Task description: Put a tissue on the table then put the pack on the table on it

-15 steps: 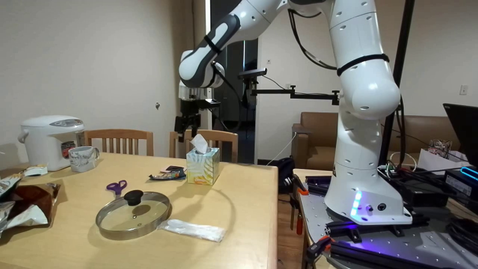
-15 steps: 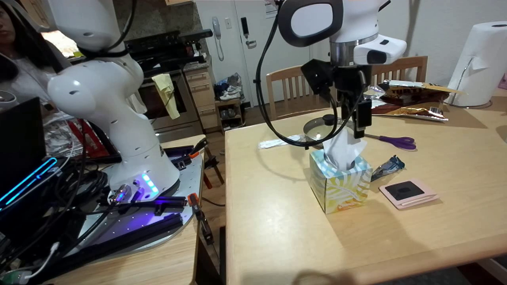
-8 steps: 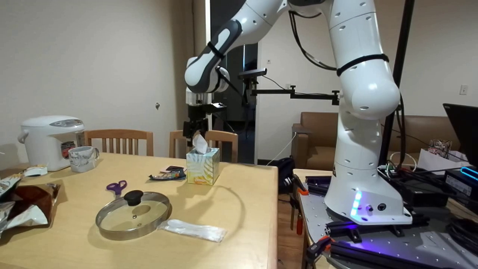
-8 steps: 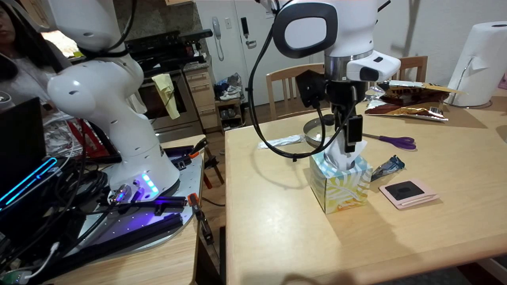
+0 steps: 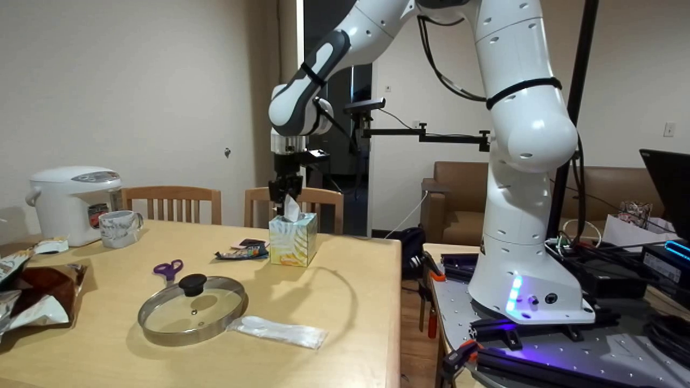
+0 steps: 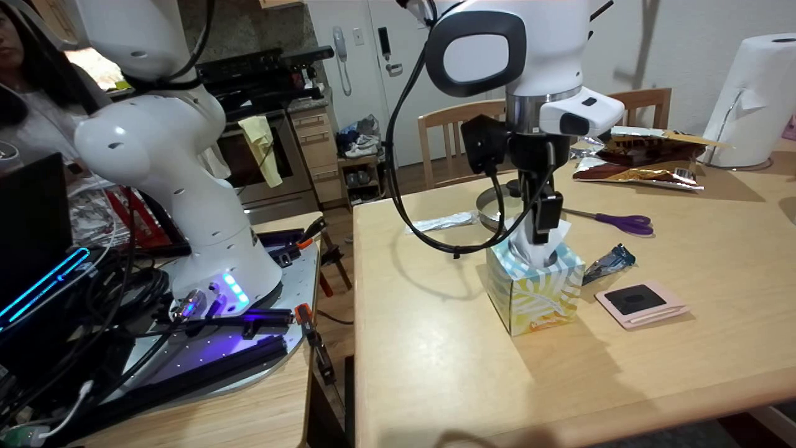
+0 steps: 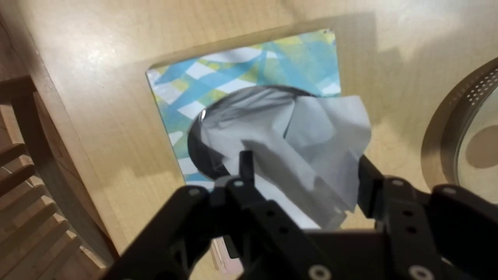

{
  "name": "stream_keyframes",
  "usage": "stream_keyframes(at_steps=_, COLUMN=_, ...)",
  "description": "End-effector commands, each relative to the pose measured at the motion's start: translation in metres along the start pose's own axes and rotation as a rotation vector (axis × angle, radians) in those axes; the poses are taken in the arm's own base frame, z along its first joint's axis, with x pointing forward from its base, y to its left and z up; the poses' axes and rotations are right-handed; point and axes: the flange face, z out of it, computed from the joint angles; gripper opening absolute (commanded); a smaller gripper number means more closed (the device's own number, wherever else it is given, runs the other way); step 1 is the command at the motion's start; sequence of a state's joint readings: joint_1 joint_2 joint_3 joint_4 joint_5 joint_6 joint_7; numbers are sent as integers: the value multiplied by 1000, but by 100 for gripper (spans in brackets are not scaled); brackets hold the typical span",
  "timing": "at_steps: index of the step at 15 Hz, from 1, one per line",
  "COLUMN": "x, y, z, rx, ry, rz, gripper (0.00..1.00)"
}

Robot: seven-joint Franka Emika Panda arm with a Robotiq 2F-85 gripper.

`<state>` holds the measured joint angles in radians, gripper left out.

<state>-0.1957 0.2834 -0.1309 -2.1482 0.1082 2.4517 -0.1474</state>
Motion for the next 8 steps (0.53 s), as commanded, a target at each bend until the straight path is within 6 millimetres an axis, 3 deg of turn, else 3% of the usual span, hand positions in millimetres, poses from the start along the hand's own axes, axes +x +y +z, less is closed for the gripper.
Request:
stream_keyframes(at_steps=1, x=-6, y=1, z=-3, rx=13, ry=11, rz=21, gripper=34)
stream_keyframes(at_steps=5, x=-7, y=0, z=-4, rx=13, ry=9, rz=20, gripper=7)
stream_keyframes(at_steps=8, x=-7, y=-3, z=-8, rx=15, ry=10, rz=21, gripper=0)
